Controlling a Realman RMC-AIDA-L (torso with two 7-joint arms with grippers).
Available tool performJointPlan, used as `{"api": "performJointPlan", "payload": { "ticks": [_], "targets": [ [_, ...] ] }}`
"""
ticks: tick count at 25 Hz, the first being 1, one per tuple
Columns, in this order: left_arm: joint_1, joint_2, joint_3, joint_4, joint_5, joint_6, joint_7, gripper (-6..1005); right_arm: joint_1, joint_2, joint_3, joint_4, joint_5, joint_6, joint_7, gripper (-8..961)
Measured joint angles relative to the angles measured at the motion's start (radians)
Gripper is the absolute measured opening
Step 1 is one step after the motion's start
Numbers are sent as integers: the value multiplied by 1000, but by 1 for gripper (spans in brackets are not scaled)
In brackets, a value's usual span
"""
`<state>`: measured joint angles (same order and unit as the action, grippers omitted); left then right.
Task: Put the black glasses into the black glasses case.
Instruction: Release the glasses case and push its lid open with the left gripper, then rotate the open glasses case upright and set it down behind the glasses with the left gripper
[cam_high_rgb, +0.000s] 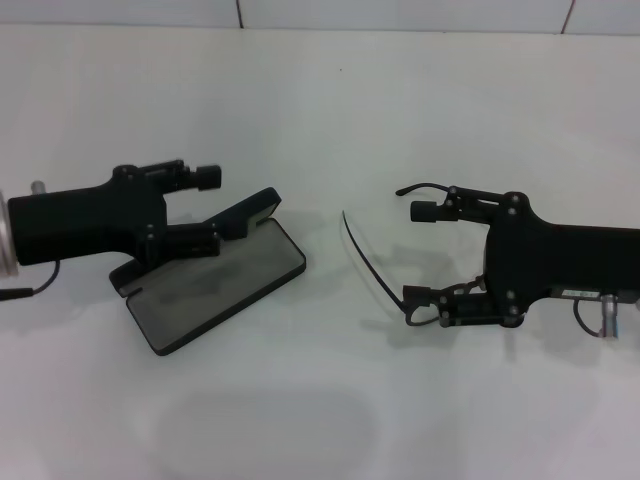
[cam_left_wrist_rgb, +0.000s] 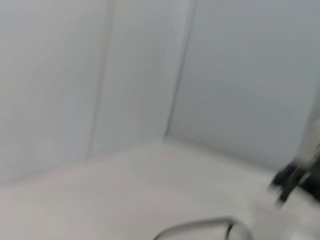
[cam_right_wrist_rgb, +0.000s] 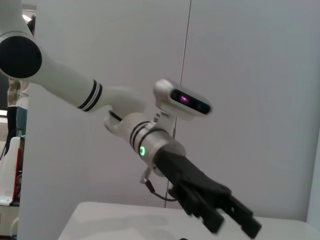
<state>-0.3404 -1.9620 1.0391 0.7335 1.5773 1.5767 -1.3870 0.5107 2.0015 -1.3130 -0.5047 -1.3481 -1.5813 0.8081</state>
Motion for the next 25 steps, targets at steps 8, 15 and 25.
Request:
{"api": "performJointPlan", "payload": {
  "ticks": [8, 15, 25],
  "targets": [
    [1, -55, -5, 209, 314, -161, -259, 817, 0, -4, 0, 0, -4, 0, -1, 746],
    [-4, -123, -13, 308, 502, -235, -345, 667, 0, -9, 0, 0, -6, 1, -2, 737],
    [-27, -122, -7, 312, 525, -239, -370, 469, -1, -9, -5, 0, -61, -12, -36, 725]
  ]
}}
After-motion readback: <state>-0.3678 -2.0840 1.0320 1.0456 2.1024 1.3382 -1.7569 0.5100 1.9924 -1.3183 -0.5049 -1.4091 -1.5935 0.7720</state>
